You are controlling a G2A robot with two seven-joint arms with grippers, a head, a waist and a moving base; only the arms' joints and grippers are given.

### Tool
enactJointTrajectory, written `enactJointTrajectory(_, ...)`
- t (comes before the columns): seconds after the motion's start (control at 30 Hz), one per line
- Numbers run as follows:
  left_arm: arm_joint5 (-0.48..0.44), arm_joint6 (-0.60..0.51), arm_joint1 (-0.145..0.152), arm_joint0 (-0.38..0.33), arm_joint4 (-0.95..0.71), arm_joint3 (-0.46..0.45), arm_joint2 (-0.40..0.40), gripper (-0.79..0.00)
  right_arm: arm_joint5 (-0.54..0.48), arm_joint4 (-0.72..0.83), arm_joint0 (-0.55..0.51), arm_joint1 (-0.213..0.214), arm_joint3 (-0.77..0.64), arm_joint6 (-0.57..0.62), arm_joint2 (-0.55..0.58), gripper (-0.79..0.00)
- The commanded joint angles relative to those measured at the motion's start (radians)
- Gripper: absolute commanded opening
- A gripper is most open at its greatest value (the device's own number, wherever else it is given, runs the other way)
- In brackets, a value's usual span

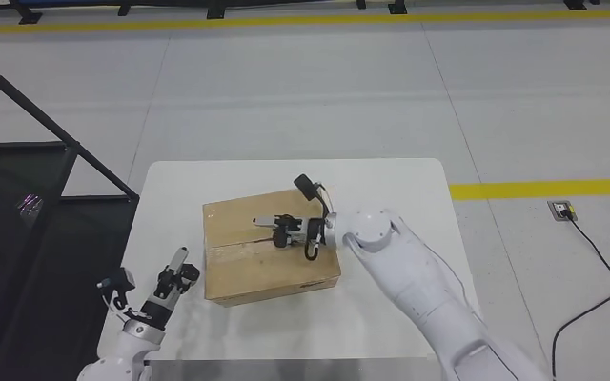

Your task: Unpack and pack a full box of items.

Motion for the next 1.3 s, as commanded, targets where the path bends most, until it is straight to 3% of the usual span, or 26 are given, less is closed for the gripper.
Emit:
enactJointTrajectory(0.0,0.0,0.001,0.0,0.0,0.002,0.0,0.001,0.0,0.03,-0.034,-0.059,0.028,-0.115,-0.011,0.042,0.0)
enactJointTrajectory(0.27,0.001,-0.004,-0.001,-0.004,0.005,0.0,0.002,0.0,0.225,-0.18,-0.31,0.12,-0.534,-0.072,0.232,0.0)
enactJointTrajectory(0.47,-0.001,-0.007,-0.001,-0.007,0.002,0.004,-0.002,0.0,0.301,-0.201,-0.404,0.145,-0.644,-0.149,0.318,0.0)
enactJointTrajectory(0.67,-0.002,-0.017,0.001,-0.009,-0.019,0.013,-0.03,0.0,0.226,-0.18,-0.5,0.163,-0.742,-0.191,0.393,0.0)
enactJointTrajectory(0.87,-0.022,-0.037,0.006,-0.003,-0.076,-0.004,-0.095,0.0,0.034,-0.196,-0.676,0.187,-0.908,-0.234,0.486,0.0)
enactJointTrajectory(1.0,-0.069,-0.043,0.01,0.013,-0.103,-0.018,-0.155,0.0,0.034,-0.196,-0.676,0.187,-0.908,-0.234,0.486,0.0)
enactJointTrajectory(1.27,-0.069,-0.043,0.01,0.013,-0.103,-0.018,-0.155,0.0,0.034,-0.196,-0.676,0.187,-0.908,-0.234,0.486,0.0)
